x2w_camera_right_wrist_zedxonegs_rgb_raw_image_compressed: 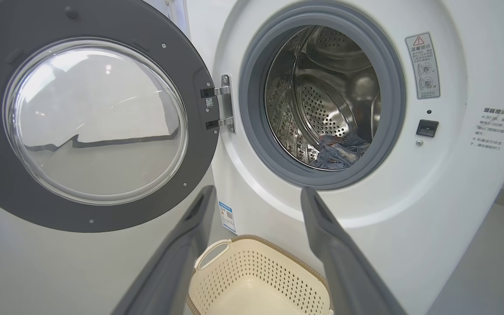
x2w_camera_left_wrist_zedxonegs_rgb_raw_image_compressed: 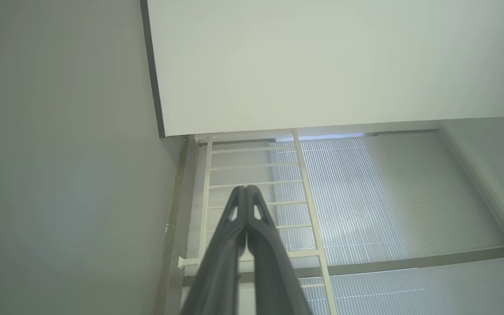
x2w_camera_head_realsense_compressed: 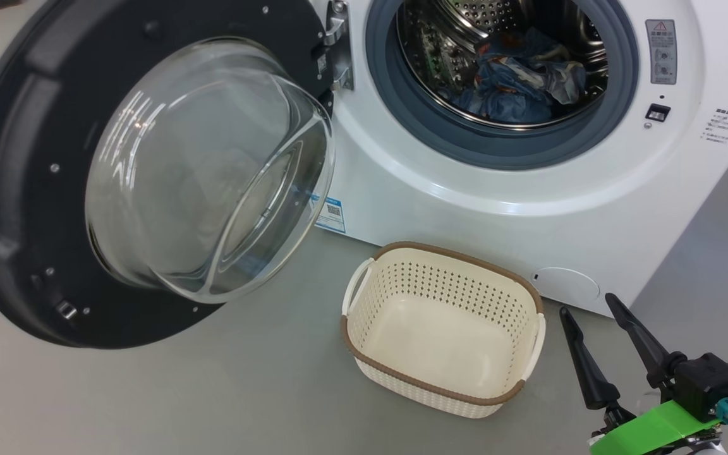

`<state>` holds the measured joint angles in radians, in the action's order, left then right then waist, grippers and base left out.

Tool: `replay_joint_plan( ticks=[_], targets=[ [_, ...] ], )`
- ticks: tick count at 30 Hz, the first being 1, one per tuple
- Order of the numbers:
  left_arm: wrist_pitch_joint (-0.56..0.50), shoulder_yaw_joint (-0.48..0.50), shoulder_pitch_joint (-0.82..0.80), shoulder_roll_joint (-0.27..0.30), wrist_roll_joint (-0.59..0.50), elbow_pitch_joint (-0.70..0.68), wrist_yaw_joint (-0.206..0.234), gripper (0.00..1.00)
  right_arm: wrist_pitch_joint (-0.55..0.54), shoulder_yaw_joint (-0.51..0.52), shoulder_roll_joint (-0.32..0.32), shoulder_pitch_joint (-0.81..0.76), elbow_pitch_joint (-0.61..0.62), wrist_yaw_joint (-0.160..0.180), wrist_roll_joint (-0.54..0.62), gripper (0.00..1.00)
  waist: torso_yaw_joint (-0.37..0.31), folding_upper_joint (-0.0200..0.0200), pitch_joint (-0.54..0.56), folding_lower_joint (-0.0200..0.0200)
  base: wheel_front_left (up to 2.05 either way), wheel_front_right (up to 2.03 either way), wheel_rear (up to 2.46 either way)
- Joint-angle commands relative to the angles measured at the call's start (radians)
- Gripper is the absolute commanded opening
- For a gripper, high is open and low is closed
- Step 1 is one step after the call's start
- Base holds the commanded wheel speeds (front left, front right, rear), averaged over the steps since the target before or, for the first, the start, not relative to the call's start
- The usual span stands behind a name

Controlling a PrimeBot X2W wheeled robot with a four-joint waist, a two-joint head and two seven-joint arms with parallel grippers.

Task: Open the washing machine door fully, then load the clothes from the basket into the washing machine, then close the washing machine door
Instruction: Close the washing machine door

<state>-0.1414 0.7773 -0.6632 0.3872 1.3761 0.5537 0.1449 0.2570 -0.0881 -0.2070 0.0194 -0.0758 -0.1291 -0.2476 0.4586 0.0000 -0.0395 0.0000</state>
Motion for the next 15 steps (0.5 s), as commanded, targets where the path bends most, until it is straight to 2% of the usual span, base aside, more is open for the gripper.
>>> replay_joint_plan(
  ticks=[1,15],
  targets=[
    [-0.019,-0.001,-0.04,0.07,0.016,-0.015,-0.012,0.0,0.005,-0.026,-0.015,0.015,0.024,-0.002,0.005,1.0,-0.011,0.0,-0.007,0.0,0.0,0.0,0.0],
    [-0.168,-0.032,-0.09,0.056,0.09,0.069,-0.026,0.0,0.005,-0.027,-0.034,0.029,0.025,-0.002,0.006,1.0,-0.044,0.0,-0.039,0.0,0.0,0.0,0.0]
  ],
)
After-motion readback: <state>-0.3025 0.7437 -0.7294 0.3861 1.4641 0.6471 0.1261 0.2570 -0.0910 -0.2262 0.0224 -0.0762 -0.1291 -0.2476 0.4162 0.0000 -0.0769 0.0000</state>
